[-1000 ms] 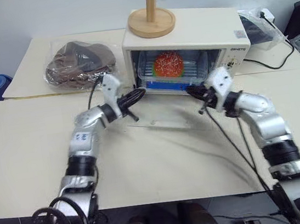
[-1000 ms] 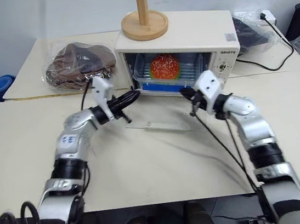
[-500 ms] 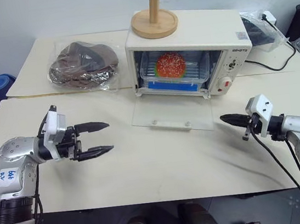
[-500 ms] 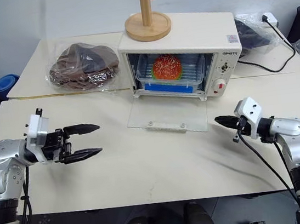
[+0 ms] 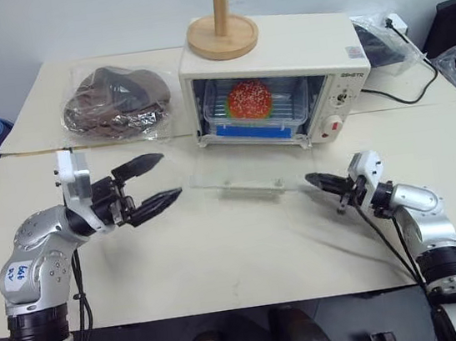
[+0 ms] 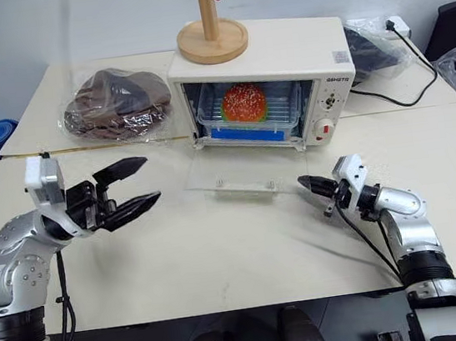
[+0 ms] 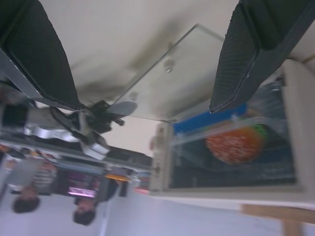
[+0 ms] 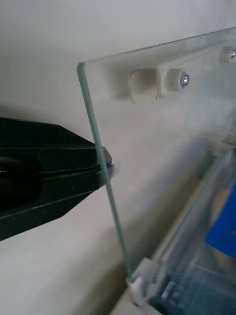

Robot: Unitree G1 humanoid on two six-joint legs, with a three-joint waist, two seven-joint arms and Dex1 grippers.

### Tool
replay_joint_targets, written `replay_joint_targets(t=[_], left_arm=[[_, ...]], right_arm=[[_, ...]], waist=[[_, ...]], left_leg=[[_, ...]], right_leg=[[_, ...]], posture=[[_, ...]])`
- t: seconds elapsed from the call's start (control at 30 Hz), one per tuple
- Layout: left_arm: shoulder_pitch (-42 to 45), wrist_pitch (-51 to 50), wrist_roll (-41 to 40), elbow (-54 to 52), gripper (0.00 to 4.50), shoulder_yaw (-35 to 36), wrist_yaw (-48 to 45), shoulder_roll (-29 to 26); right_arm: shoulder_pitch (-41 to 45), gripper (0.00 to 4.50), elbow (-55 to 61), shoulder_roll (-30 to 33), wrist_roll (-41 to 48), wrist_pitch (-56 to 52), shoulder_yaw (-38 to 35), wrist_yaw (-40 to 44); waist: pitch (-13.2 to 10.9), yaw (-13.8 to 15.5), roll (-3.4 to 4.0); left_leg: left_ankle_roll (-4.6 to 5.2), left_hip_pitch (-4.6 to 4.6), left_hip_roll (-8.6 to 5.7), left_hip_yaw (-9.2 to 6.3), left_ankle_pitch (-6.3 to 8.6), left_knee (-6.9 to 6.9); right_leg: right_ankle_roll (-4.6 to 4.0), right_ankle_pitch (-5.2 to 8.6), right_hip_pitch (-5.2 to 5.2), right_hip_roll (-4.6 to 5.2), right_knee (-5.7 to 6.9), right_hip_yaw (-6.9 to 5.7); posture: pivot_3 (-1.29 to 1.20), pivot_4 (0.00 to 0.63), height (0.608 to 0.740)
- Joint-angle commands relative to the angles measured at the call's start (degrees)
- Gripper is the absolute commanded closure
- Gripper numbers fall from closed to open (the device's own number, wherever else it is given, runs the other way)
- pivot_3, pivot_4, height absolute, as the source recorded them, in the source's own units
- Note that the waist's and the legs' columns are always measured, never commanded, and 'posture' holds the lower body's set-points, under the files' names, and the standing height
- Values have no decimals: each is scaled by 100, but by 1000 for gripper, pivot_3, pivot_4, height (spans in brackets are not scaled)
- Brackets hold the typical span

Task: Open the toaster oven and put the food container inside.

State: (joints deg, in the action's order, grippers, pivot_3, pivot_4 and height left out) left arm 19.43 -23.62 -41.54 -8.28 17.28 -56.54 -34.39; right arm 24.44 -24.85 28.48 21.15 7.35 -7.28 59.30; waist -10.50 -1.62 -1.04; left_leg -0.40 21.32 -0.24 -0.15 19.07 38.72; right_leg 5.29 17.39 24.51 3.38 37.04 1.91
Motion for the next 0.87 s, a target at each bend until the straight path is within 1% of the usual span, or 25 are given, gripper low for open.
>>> replay_joint_targets(t=[0.03,0.17,0.27,0.33,0.37,0.43,0.5,0.57,0.63,0.7,0.8,0.83,0.87], left_arm=[[-113,114,93,-220,39,272,576,64],[-227,565,644,-179,39,158,874,63],[-351,843,971,-60,39,78,824,-59],[-443,961,1099,16,39,58,720,-153],[-547,1067,1185,63,11,65,615,-246],[-709,1187,1298,123,0,75,462,-401],[-1007,1333,1444,76,0,129,297,-618],[-1225,1408,1491,54,0,184,201,-752],[-1523,1525,1534,119,0,264,33,-894],[-1847,1688,1585,152,0,342,-81,-964],[-2226,1853,1613,175,0,421,-178,-977],[-2337,1869,1563,185,0,445,-245,-965],[-2408,1878,1520,191,0,459,-289,-959]], right_arm=[[372,4500,511,-285,776,-263,-531,-354],[963,4500,522,-564,1201,-499,-870,-748],[1148,4500,692,-519,1529,-995,-904,-591],[1143,4500,834,-443,1575,-1137,-878,-472],[1015,4331,1032,-316,1534,-1190,-761,-224],[793,3913,1339,-144,1439,-1179,-605,134],[313,3243,1818,159,1325,-1142,-430,584],[-58,2558,2140,370,1285,-1164,-327,836],[-577,1857,2387,659,1071,-902,-170,1292],[-969,1162,2435,857,882,-572,-92,1626],[-1192,178,2279,880,781,-304,-133,1669],[-1222,18,2180,839,757,-186,-157,1671],[-1237,18,2113,810,745,-106,-170,1676]], waist=[[0,-7,0],[0,-6,1],[0,6,1],[0,9,1],[0,11,1],[0,10,1],[0,6,1],[0,6,1],[0,7,1],[0,4,1],[0,-16,1],[0,-18,1],[0,-18,1]], left_leg=[[0,0,-1,0,0,1],[-5,-2,-1,0,-1,-2],[-5,-1,-2,-1,-1,-4],[-4,0,-2,-3,-1,-13],[-4,1,-2,-2,0,-17],[-2,4,-4,-2,0,-21],[0,3,-4,1,1,-30],[1,1,-3,1,1,-43],[9,0,-3,2,3,-45],[22,-5,-3,0,10,-47],[32,-18,-3,7,14,-51],[32,-19,-3,7,14,-52],[31,-22,-3,7,14,-52]], right_leg=[[0,0,0,1,-1,0],[0,0,2,-1,-3,-1],[0,0,2,0,-4,-2],[0,0,1,1,-9,-5],[0,0,1,2,-11,-4],[0,0,3,4,-17,-5],[0,0,3,5,-22,-3],[0,0,4,5,-29,-3],[0,0,3,6,-28,-2],[0,0,0,6,-30,-3],[-1,1,-3,8,-49,4],[-1,1,-2,8,-47,5],[-2,1,-2,8,-43,6]], posture=[[0,150,740],[0,150,740],[0,150,740],[0,150,740],[0,150,740],[0,150,740],[0,150,740],[0,150,740],[0,150,740],[0,150,740],[0,150,740],[0,150,740],[0,150,740]])
